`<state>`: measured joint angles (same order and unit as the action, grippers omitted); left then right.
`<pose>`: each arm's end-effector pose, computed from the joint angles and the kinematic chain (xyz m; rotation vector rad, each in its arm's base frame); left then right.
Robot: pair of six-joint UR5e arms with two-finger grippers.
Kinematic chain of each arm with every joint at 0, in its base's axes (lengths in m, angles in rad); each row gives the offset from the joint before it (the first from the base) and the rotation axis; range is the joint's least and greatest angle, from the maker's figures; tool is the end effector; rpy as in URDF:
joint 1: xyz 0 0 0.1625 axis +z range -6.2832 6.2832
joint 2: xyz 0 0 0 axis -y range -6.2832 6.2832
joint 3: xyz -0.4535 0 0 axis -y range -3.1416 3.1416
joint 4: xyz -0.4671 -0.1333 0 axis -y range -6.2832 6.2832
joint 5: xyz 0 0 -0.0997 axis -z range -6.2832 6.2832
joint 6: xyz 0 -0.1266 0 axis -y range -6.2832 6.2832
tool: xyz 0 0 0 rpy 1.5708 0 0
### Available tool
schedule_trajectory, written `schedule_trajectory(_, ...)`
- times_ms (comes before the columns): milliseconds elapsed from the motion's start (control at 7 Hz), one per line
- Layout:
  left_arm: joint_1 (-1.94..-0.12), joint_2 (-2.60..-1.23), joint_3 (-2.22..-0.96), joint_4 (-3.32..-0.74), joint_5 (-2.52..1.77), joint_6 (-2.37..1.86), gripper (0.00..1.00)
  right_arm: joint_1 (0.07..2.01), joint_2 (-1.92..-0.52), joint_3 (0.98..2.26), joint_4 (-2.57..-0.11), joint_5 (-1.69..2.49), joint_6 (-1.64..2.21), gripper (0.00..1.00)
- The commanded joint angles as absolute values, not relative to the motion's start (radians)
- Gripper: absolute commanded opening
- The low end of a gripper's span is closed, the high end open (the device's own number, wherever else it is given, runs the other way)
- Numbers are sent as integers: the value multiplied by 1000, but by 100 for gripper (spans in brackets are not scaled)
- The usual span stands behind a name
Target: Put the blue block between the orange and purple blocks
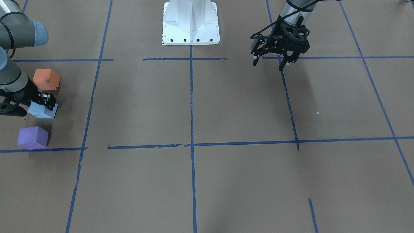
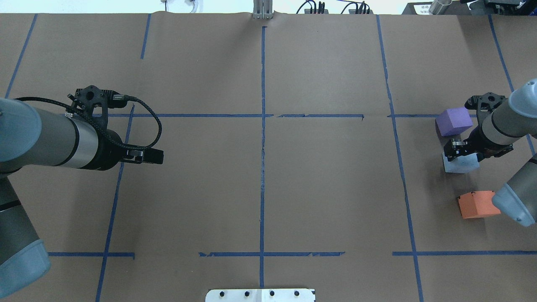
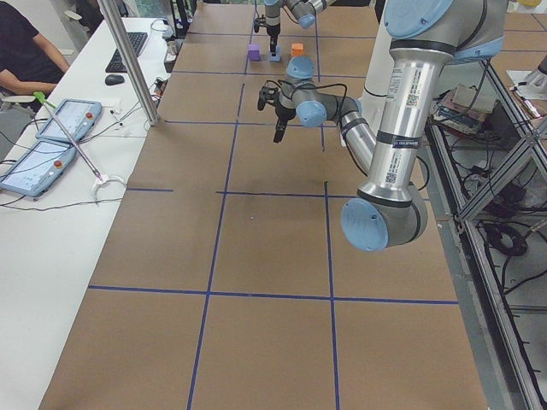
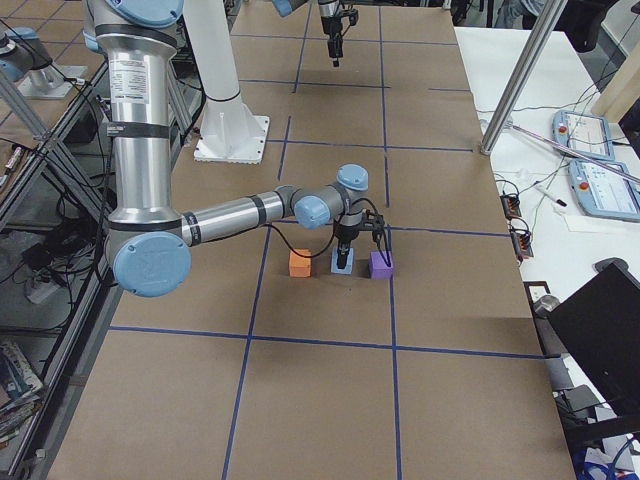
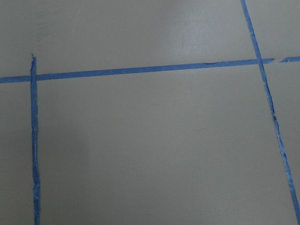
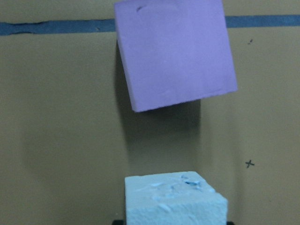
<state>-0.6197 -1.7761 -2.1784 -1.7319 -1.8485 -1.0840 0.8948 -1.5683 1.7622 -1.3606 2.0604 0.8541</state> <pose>0.4070 -0.4115 0.2532 0.2909 0.9566 0.0136 -0.3148 -0.5104 0.5895 -0.0488 -0.6224 0.0734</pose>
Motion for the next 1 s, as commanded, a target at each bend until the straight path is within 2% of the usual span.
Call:
schedule_trajectory(0, -620, -1775, -2180, -1732, -1847, -1085, 100, 908, -1572, 1767, -1359, 2063, 845, 100)
schedule_trajectory(286, -632, -1752, -2184, -1732, -1845, -1071, 100, 1064, -1630, 1917, -1361, 2132, 792, 100)
schedule_trajectory(429, -662, -1712, -2186, -1730, -1847, -1016, 100, 1227, -1649, 1936, -1376, 2267, 664, 100)
schedule_trajectory(714, -760, -1613, -2195, -1727, -1882, -739, 100, 1409, -1667, 1914, -1489, 2338, 376, 100)
schedule_trajectory(857, -885, -1585, -2186, -1720, -1998, -563, 100, 1477, -1667, 1913, -1590, 2339, 201, 100)
